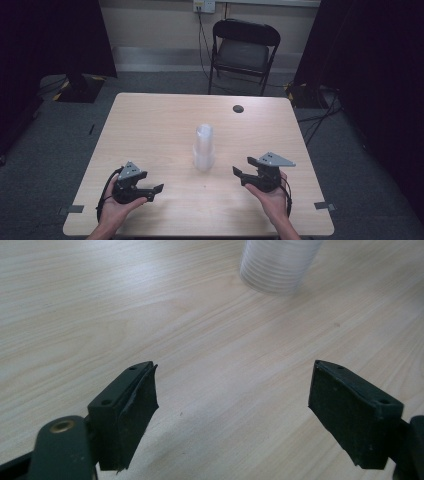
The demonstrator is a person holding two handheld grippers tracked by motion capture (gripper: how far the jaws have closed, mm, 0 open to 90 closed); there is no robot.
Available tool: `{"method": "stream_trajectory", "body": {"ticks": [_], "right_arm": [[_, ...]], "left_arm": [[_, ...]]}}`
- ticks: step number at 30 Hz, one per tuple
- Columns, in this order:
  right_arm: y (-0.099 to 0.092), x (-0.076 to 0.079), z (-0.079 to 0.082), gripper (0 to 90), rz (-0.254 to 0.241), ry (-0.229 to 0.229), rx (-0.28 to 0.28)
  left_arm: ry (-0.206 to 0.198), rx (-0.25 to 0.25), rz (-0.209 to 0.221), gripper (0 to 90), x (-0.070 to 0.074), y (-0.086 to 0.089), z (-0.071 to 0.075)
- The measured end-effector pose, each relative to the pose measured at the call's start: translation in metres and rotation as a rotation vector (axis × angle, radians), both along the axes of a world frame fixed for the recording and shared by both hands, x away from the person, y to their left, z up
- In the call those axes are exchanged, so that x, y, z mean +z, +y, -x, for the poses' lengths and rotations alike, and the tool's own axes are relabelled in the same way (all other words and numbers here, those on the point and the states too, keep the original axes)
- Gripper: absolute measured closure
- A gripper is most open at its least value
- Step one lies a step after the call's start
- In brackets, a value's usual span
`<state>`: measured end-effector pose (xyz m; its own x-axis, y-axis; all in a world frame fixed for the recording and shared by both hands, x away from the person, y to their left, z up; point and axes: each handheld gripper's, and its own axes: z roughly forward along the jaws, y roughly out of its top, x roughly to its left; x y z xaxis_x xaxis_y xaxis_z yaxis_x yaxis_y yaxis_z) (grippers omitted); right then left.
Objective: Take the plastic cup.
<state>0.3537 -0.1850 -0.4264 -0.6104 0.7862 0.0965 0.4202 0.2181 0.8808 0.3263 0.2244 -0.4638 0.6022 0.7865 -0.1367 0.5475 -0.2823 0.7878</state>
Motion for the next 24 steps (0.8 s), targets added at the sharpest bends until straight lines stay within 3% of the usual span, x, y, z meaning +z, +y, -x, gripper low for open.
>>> {"method": "stream_trajectory", "body": {"ticks": [13,24], "right_arm": [[0.030,0.014,-0.015,22.9,0.017,-0.030,0.075],[0.053,0.036,-0.031,19.9,-0.017,-0.074,0.123]], "left_arm": [[0.005,0.009,0.007,19.4,0.000,0.001,-0.001],[-0.001,0.003,0.008,19.4,0.000,0.002,0.000]]}}
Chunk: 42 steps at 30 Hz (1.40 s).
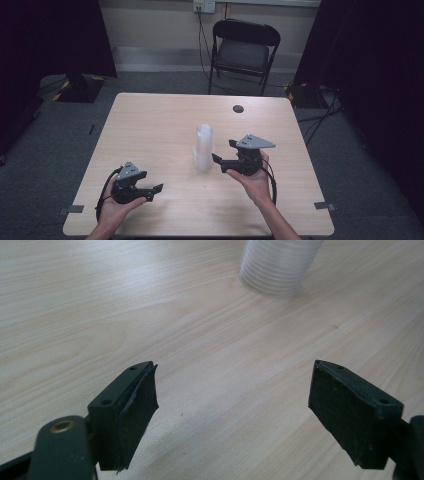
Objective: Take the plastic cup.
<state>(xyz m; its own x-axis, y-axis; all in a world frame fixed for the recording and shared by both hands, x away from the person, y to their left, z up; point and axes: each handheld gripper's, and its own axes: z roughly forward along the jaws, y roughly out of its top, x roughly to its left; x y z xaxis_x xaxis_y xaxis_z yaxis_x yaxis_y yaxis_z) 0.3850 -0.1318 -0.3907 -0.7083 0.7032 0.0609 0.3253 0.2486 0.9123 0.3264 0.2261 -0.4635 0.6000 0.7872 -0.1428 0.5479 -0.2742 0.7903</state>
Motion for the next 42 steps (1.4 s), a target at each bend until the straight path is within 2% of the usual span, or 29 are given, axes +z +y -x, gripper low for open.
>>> {"method": "stream_trajectory", "body": {"ticks": [10,16,22,28,33,42], "right_arm": [[0.032,0.005,-0.024,17.5,0.000,-0.017,0.039],[0.045,0.000,-0.036,15.3,0.011,-0.009,0.039],[0.050,-0.012,-0.050,17.7,-0.009,0.013,0.026],[0.057,-0.021,-0.053,19.0,0.000,0.029,0.041],[0.058,-0.028,-0.053,22.8,0.014,0.017,0.035],[0.060,-0.035,-0.055,25.4,0.002,0.028,0.035]], "left_arm": [[0.001,-0.006,-0.001,19.4,0.000,0.001,0.000],[-0.007,-0.005,0.002,19.4,0.000,0.001,0.000],[-0.007,-0.007,-0.001,19.4,0.000,0.001,0.000],[-0.006,-0.006,0.002,19.4,0.000,0.000,0.000],[-0.005,-0.007,0.002,19.4,0.000,0.001,0.000],[-0.006,-0.003,0.002,19.4,0.000,0.001,0.000]]}}
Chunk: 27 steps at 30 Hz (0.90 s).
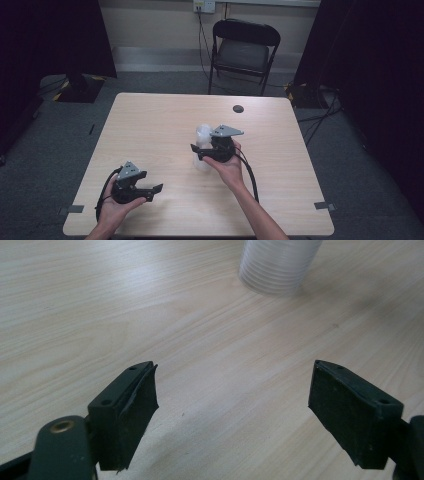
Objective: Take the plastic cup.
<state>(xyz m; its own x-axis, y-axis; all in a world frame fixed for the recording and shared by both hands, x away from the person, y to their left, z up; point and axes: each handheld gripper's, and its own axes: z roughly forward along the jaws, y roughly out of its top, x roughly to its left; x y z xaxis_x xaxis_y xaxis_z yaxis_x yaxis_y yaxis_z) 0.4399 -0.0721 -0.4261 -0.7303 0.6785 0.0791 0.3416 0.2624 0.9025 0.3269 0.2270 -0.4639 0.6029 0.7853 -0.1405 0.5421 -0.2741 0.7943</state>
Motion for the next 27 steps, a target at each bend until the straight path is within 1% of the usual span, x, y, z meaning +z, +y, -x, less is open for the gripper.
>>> {"method": "stream_trajectory", "body": {"ticks": [4,6,10,12,13,20,27], "right_arm": [[-0.0003,-0.0004,-0.0015,28.7,-0.007,-0.002,0.002],[-0.0001,-0.0003,-0.0012,29.2,0.002,-0.014,0.002],[-0.0005,-0.0004,-0.0012,29.6,0.000,-0.016,0.003],[-0.0008,0.0002,-0.0011,29.7,0.003,-0.024,-0.003],[-0.0010,0.0000,-0.0017,29.7,-0.005,-0.023,-0.001],[-0.0010,0.0007,-0.0015,29.8,-0.011,-0.018,0.002],[-0.0021,0.0067,-0.0028,30.3,-0.029,-0.004,0.009]], "left_arm": [[-0.001,-0.001,0.000,19.4,0.0008,0.0010,0.0000],[-0.002,0.000,0.002,19.4,0.0005,0.0012,-0.0001],[-0.001,-0.002,0.002,19.4,0.0005,0.0008,-0.0001],[-0.001,-0.001,0.000,19.4,0.0005,0.0008,0.0001],[-0.001,0.000,0.001,19.4,0.0007,0.0009,0.0003],[0.000,0.001,-0.004,19.4,0.0004,0.0018,-0.0003],[-0.001,0.002,-0.004,19.4,-0.0001,0.0009,-0.0004]]}}
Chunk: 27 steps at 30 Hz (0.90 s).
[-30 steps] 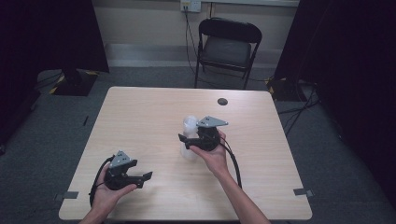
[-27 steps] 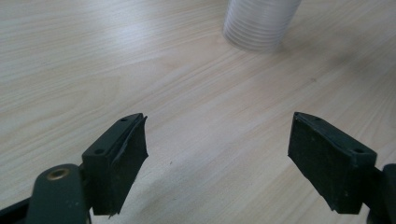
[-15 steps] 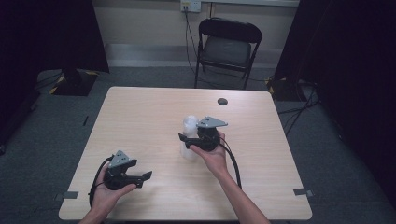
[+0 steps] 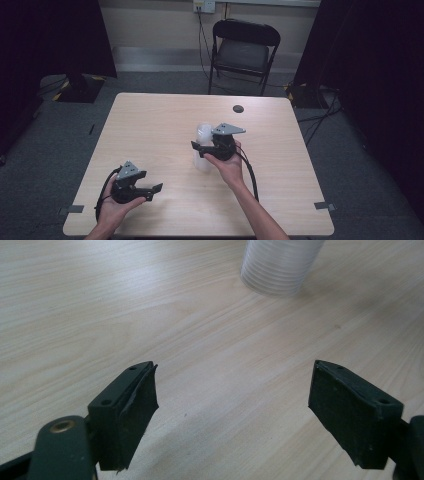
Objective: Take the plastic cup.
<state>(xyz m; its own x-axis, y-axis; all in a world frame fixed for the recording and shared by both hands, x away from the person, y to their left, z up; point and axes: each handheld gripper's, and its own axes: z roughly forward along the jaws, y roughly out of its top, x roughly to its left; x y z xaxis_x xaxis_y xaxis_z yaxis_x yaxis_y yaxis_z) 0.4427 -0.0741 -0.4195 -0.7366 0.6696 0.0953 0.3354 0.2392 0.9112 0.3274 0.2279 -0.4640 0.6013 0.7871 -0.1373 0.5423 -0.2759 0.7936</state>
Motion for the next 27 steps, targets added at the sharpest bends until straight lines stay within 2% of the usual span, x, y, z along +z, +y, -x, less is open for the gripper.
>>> {"method": "stream_trajectory", "body": {"ticks": [7,10,18,21,23,27], "right_arm": [[-0.001,0.009,-0.002,31.2,-0.006,0.012,0.004],[0.000,0.013,-0.002,31.6,-0.007,0.008,0.007],[-0.003,0.024,0.000,32.9,-0.021,0.003,0.007],[-0.003,0.028,0.001,33.1,-0.026,0.001,0.008],[-0.004,0.030,0.000,33.1,-0.032,0.016,0.009],[-0.008,0.037,-0.001,33.7,-0.042,0.008,0.001]], "left_arm": [[0.005,0.001,-0.002,19.4,-0.001,0.000,-0.001],[-0.018,-0.009,-0.027,19.4,0.000,-0.002,0.001],[-0.018,0.008,0.001,19.6,0.000,0.001,0.000],[-0.024,0.000,0.005,23.8,0.001,0.001,0.001],[-0.025,-0.007,0.004,23.8,0.001,-0.001,0.001],[-0.024,-0.011,0.006,23.8,0.000,-0.003,0.001]]}}
